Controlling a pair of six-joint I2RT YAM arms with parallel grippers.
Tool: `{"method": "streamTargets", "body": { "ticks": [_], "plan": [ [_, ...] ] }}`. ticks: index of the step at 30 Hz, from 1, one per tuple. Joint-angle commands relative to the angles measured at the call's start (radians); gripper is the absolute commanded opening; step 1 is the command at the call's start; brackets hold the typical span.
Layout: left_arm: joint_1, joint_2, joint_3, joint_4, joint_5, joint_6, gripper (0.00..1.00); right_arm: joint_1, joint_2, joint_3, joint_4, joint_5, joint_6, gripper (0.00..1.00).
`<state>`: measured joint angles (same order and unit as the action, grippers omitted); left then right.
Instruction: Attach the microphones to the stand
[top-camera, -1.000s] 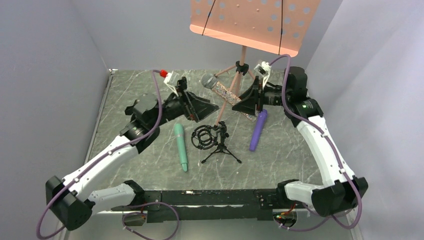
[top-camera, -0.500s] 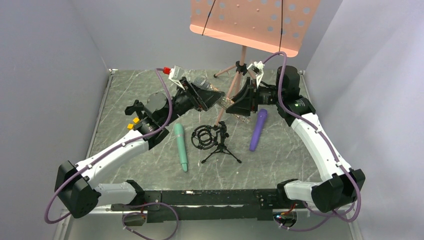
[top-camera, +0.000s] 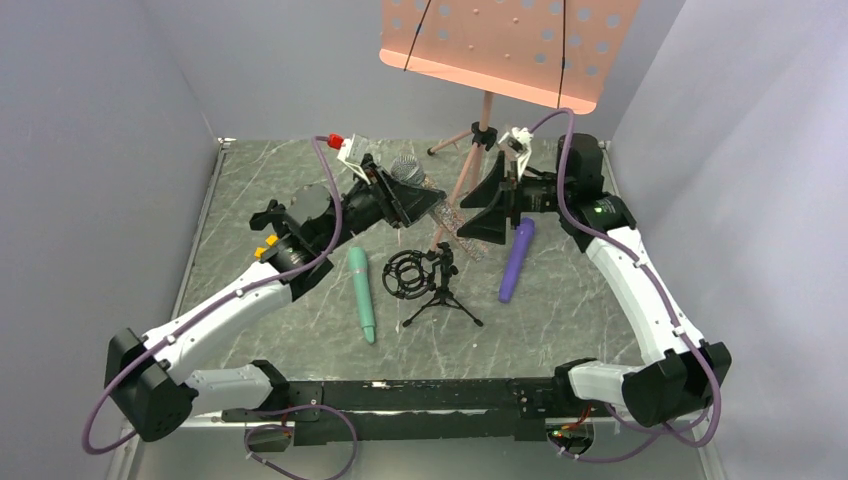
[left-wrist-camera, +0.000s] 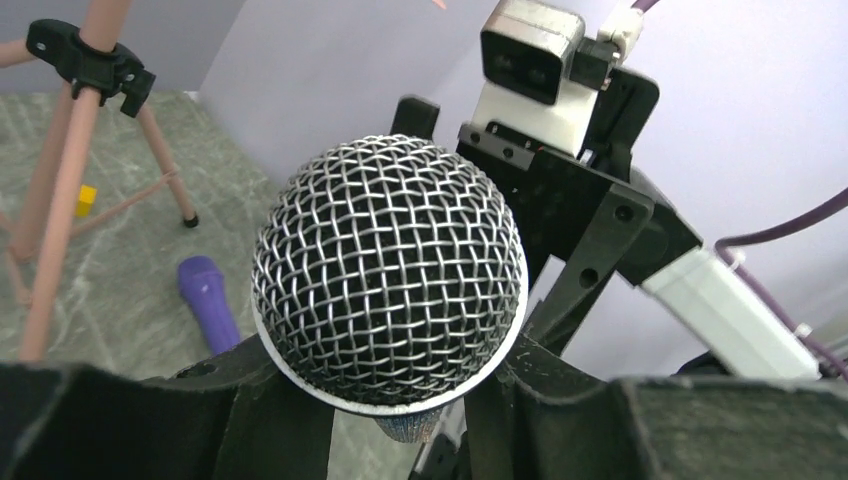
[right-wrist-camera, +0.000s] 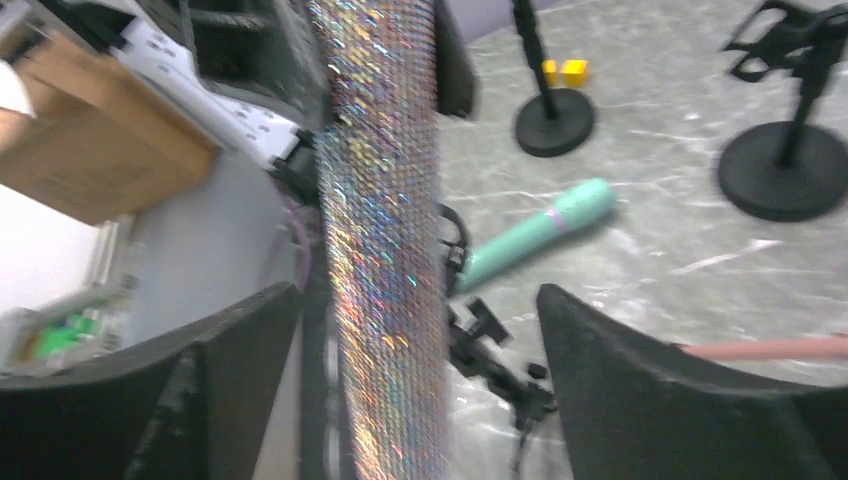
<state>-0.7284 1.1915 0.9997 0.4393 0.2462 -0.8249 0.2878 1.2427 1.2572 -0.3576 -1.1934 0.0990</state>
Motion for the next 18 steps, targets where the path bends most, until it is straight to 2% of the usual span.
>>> {"method": "streamTargets", "body": {
  "ticks": [1,5,9,11,15,18],
  "plan": [
    [0.013,-0.12,0.119,-0.137,0.061,0.177,0.0,-0.093,-0.057,0.062,-0.131,-0.016,-0.185,1.0],
    [0.013,-0.182,0.235,-0.372,0.081,0.304,0.0,-0.221,-0.123,0.012,-0.145,-0.063,-0.255,1.0],
    [0.012,-0.193,0.395,-0.638,0.161,0.407,0.0,-0.277,-0.23,-0.174,-0.064,0.129,-0.344,1.0],
    [0.011,-0.179,0.472,-0.771,0.193,0.457,0.0,-0.281,-0.225,-0.282,-0.018,0.189,-0.368,1.0],
    [0.004,-0.137,0.579,-0.977,0.164,0.565,0.0,-0.313,-0.182,-0.313,-0.074,0.114,-0.46,1.0],
    [-0.008,-0.108,0.611,-1.031,0.124,0.613,0.0,-0.32,-0.191,-0.341,-0.042,0.068,-0.443,1.0]
  ]
}}
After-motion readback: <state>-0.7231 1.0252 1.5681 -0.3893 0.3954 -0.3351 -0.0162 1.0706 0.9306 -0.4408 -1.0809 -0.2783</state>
